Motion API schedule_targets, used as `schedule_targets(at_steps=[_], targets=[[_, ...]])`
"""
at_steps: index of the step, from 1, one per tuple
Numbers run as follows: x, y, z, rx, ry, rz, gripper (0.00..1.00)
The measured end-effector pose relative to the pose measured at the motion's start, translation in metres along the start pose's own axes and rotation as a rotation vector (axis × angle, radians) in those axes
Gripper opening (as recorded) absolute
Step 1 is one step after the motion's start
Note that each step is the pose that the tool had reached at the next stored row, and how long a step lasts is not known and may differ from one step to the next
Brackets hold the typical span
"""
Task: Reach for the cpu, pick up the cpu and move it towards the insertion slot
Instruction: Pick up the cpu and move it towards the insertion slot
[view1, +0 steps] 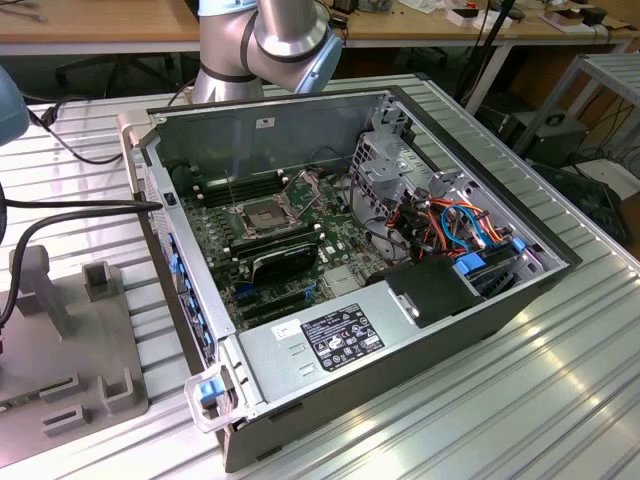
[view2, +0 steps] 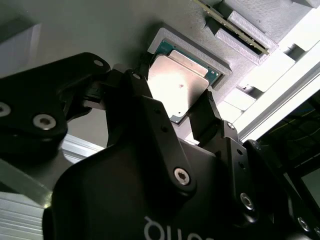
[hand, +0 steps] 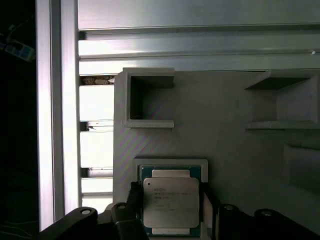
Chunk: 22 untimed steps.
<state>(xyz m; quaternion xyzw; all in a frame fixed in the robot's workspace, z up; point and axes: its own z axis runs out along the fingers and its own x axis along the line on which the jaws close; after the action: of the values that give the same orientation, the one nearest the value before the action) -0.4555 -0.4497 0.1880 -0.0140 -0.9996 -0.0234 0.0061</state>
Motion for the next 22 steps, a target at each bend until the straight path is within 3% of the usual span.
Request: schedule_targets(at_steps=[14,22], targets=[[0.0000,0.0000,-0.0001,0.0002,-0.0003,0.000,0.55],[0.0001,0.0003,-0.0066,0.0007,-0.0001,0.000,0.55]])
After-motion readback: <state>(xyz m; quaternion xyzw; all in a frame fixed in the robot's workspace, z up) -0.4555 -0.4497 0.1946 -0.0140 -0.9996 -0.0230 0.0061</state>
